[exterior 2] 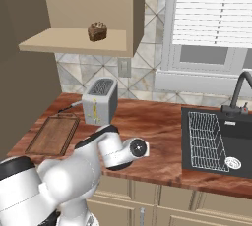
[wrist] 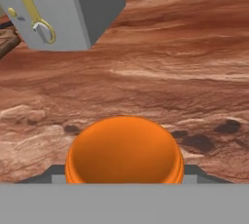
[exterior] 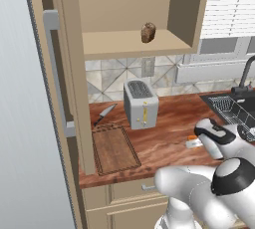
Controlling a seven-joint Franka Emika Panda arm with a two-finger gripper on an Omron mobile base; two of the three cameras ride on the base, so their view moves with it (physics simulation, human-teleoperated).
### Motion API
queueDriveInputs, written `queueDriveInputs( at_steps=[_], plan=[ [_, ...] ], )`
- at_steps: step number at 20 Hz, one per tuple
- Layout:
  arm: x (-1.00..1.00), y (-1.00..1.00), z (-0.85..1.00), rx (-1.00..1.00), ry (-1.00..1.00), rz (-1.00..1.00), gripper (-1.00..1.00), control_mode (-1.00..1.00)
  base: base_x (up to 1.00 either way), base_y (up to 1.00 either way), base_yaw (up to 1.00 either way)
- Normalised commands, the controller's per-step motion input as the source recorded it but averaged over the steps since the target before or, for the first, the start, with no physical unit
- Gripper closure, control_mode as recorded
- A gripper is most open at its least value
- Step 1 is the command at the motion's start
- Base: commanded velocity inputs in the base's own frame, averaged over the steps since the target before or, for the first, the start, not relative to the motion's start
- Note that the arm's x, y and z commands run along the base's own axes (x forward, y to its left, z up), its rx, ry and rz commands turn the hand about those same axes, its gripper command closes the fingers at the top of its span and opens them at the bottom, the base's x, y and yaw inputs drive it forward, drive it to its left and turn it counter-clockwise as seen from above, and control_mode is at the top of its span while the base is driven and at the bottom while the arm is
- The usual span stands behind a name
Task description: Pick the bread, place it on the cutting board, pick the jam, place it on the counter, and close the cabinet.
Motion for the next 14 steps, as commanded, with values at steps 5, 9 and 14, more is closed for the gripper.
queueDriveInputs(
  at_steps=[5, 9, 14],
  plan=[
    [0.00, 0.01, -0.19, 0.00, -0.02, 0.00, 1.00, -1.00, 0.00, 0.00, 0.00],
    [0.00, 0.02, -0.18, -0.01, -0.02, 0.00, 1.00, -1.00, 0.00, 0.00, 0.00],
    [0.00, 0.00, -0.03, 0.00, 0.00, 0.00, 1.00, -1.00, 0.00, 0.00, 0.00]
  ],
)
